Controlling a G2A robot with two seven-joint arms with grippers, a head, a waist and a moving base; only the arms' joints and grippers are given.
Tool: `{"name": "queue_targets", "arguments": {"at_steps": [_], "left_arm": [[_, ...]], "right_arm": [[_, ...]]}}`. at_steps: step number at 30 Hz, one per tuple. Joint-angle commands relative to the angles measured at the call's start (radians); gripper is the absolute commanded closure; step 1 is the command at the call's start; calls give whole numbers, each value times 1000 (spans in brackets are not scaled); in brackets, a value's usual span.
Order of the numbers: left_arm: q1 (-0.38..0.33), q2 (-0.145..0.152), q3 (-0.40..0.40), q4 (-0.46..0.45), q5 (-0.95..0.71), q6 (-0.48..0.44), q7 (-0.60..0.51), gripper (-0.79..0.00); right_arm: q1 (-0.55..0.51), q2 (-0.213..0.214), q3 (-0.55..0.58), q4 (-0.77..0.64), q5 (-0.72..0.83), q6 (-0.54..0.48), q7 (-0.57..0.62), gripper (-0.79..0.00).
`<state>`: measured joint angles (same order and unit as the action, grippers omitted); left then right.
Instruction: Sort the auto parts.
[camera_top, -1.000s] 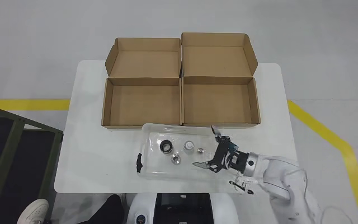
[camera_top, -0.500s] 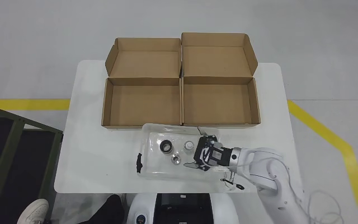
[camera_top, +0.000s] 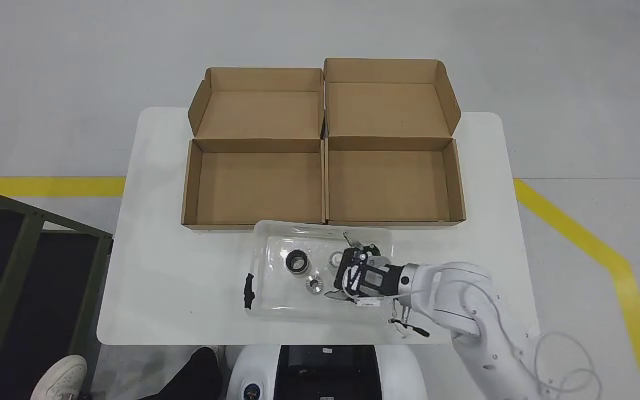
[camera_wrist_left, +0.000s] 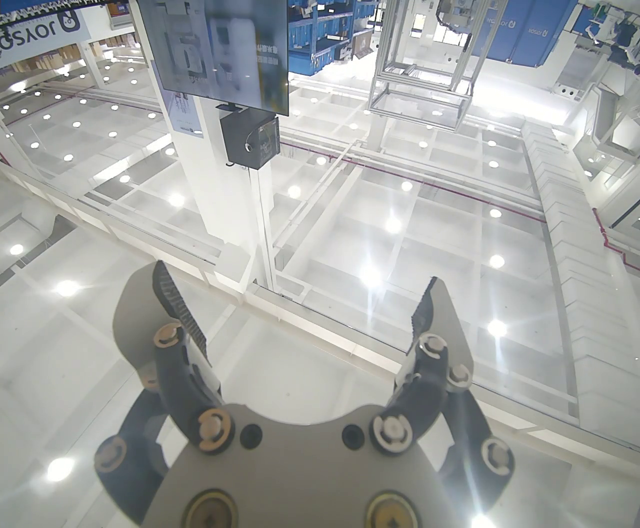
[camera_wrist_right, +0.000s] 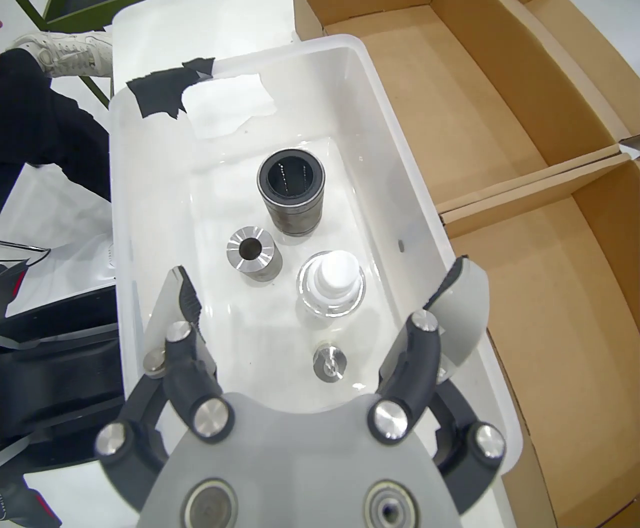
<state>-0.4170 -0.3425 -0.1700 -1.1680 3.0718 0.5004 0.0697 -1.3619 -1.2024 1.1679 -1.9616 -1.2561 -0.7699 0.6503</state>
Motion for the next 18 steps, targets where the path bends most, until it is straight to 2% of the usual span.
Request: {"name": "queue_targets", "arguments": {"at_steps": [1,5,9,12,18], "left_arm": [[0,0,0,0,0,0,0,-785],[0,0,0,0,0,0,0,-785],[0,0,0,0,0,0,0,-785],[0,0,0,0,0,0,0,-785],[0,0,0,0,0,0,0,-785]], "right_arm": [[6,1,-5,9,-4,4,0,-548],[17,3,-15,28,-6,14,-1,-517],[28,6,-24,44,-8,22,6,-520],[35,7,-29,55,-9,29,6,-422],[44,11,-37,66,-11,38,-2,-342]]}}
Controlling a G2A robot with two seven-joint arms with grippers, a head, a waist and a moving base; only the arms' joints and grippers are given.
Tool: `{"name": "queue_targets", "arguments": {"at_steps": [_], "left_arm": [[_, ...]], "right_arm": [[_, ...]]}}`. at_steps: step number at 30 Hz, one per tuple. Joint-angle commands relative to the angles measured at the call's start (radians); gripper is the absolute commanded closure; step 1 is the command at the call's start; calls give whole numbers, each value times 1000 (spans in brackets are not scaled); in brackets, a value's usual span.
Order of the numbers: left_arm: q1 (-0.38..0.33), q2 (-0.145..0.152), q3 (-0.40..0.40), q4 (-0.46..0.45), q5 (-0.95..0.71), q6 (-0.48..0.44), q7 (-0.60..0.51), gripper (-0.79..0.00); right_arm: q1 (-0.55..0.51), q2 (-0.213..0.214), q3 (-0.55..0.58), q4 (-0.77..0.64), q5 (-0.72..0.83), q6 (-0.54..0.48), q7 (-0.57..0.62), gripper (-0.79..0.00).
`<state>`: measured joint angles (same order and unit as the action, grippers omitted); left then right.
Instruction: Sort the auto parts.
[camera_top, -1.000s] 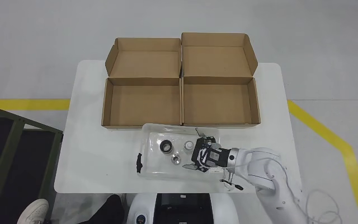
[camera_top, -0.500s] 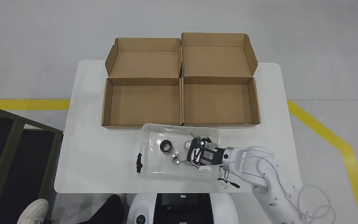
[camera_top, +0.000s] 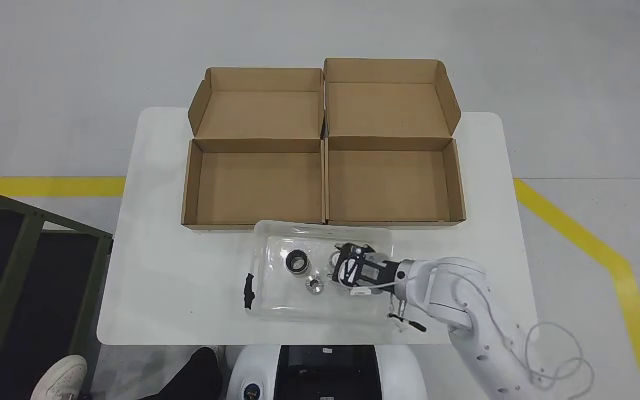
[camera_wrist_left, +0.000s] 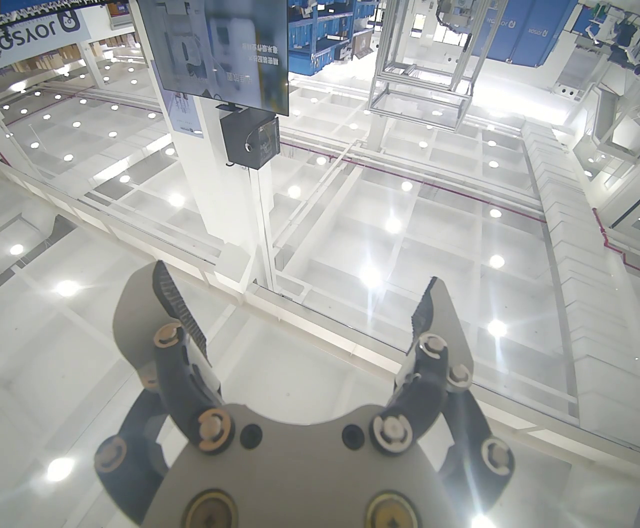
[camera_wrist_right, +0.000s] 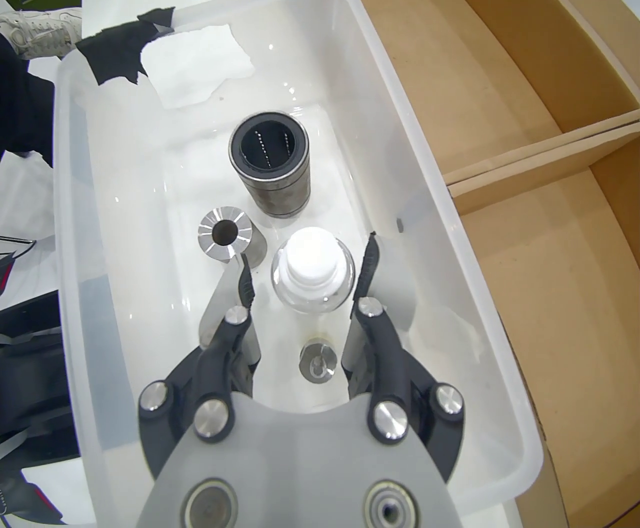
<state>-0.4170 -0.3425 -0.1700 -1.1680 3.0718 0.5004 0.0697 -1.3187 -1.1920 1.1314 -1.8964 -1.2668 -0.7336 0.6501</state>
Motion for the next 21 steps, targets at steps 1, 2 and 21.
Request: {"name": "queue_targets", "arguments": {"at_steps": [1,2,21], "left_arm": [[0,0,0,0,0,0,0,-785],[0,0,0,0,0,0,0,-785],[0,0,0,0,0,0,0,-785]], "right_arm": [[1,1,-2,1,-2,3,-3,-320],[2,2,-3,1,-3,4,-5,-311],[-60,31,47,-151,-3,-42,-69,0]]}}
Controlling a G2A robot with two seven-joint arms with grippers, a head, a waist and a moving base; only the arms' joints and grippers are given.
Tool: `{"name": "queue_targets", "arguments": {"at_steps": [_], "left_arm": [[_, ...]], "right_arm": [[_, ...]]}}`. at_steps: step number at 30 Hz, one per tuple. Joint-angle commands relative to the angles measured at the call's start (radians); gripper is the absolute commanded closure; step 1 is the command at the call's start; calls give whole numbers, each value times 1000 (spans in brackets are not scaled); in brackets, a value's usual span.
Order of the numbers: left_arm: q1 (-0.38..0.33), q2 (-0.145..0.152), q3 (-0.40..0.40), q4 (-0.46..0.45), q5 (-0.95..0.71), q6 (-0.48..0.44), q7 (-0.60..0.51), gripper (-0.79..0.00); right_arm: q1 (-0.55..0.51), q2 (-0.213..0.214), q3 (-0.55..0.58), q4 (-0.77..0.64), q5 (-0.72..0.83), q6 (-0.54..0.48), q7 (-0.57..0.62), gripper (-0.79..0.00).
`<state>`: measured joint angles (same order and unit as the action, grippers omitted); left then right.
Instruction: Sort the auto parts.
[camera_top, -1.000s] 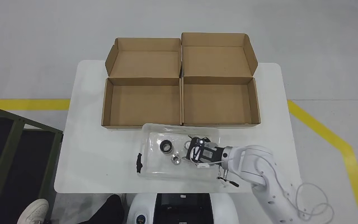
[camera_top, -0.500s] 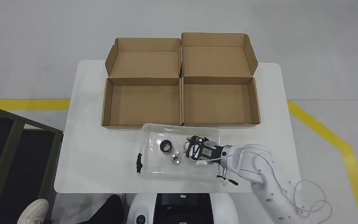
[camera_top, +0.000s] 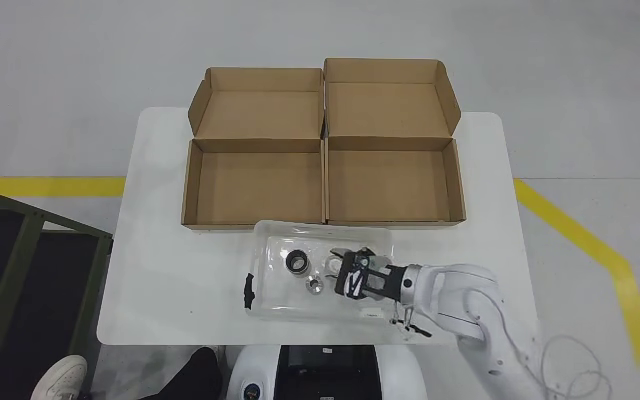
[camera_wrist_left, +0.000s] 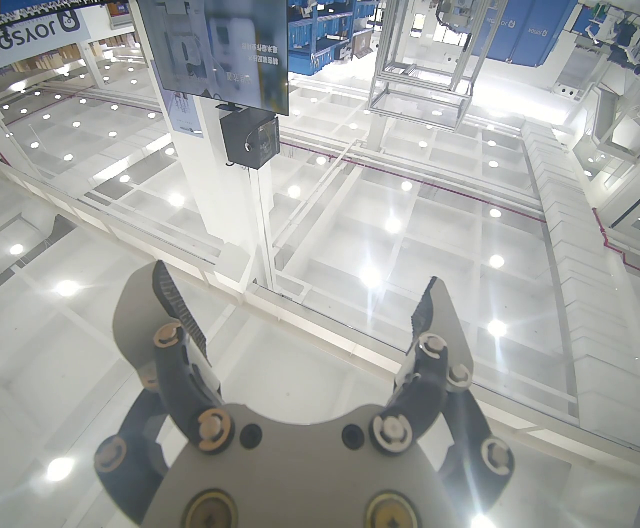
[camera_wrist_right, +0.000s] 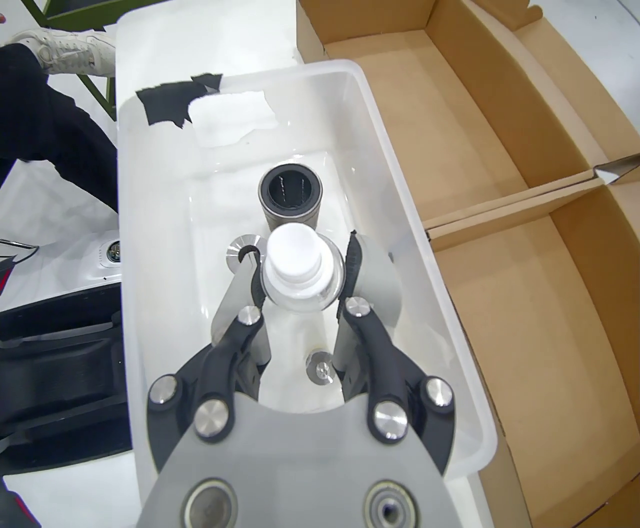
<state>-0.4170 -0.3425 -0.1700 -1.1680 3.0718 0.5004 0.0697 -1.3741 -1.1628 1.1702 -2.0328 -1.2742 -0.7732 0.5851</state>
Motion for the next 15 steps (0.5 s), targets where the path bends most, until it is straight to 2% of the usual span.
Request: {"name": "queue_targets", "arguments": {"at_steps": [1,7,15], "left_arm": [[0,0,0,0,0,0,0,-785],[0,0,0,0,0,0,0,-785],[0,0,0,0,0,0,0,-785]], "right_arm": [[-11,4,17,-29,7,-4,-8,0],[-44,16,66,-88,55,-36,-89,0],[-33,17,84,-67,152,-32,-247,0]]}}
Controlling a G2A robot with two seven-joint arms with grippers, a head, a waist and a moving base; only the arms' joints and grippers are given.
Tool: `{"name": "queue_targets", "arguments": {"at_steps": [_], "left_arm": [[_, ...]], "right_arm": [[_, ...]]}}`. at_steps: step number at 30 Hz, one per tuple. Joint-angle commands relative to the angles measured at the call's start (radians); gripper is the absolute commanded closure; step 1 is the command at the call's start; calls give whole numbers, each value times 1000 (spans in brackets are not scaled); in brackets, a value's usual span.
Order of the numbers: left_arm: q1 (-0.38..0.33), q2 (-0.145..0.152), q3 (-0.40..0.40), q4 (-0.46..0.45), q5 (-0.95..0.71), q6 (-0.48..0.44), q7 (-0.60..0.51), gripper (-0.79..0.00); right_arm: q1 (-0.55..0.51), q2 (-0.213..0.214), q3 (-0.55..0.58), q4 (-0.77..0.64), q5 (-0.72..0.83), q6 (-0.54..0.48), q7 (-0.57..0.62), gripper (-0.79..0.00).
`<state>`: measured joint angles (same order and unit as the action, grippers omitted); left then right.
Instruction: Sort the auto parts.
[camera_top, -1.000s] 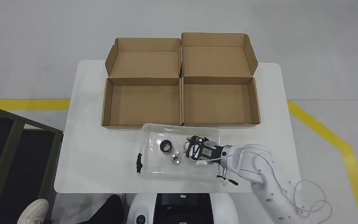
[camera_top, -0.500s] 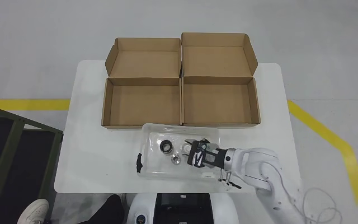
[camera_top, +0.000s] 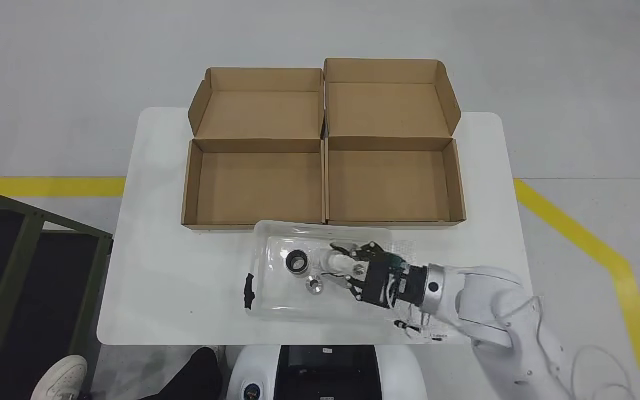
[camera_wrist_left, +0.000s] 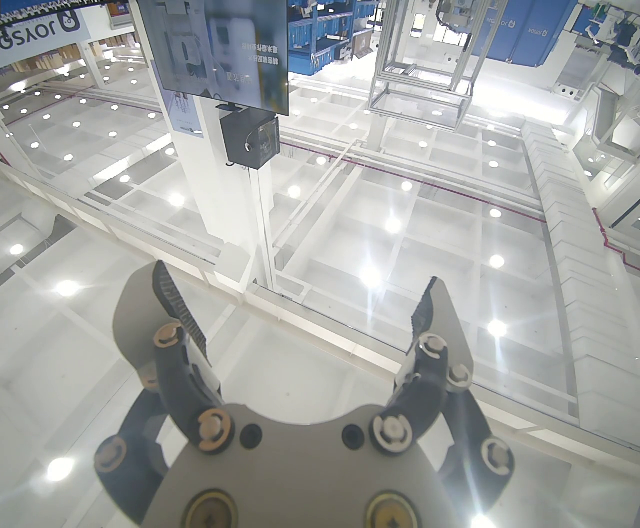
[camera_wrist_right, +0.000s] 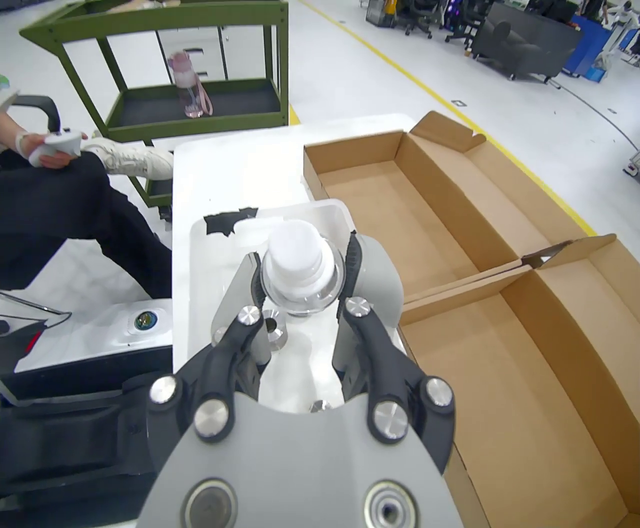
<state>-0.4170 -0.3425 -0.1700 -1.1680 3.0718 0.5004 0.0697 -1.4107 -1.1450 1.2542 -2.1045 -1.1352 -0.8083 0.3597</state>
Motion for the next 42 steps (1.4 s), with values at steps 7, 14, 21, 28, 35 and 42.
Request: {"name": "queue_targets", "arguments": {"at_steps": [7,14,21,28,35,42], "left_arm": [[0,0,0,0,0,0,0,-785],[0,0,0,0,0,0,0,-785],[0,0,0,0,0,0,0,-785],[0,0,0,0,0,0,0,-785],[0,0,0,0,0,0,0,-785],[0,0,0,0,0,0,0,-785]], "right_arm": [[45,-3,4,51,106,3,-149,0],[61,-3,37,62,145,20,-241,0],[33,-2,79,44,198,16,-374,0],[28,-4,89,59,246,-23,-477,0],[42,-8,79,87,280,-31,-535,0],[51,-14,70,122,323,-41,-587,0]]}}
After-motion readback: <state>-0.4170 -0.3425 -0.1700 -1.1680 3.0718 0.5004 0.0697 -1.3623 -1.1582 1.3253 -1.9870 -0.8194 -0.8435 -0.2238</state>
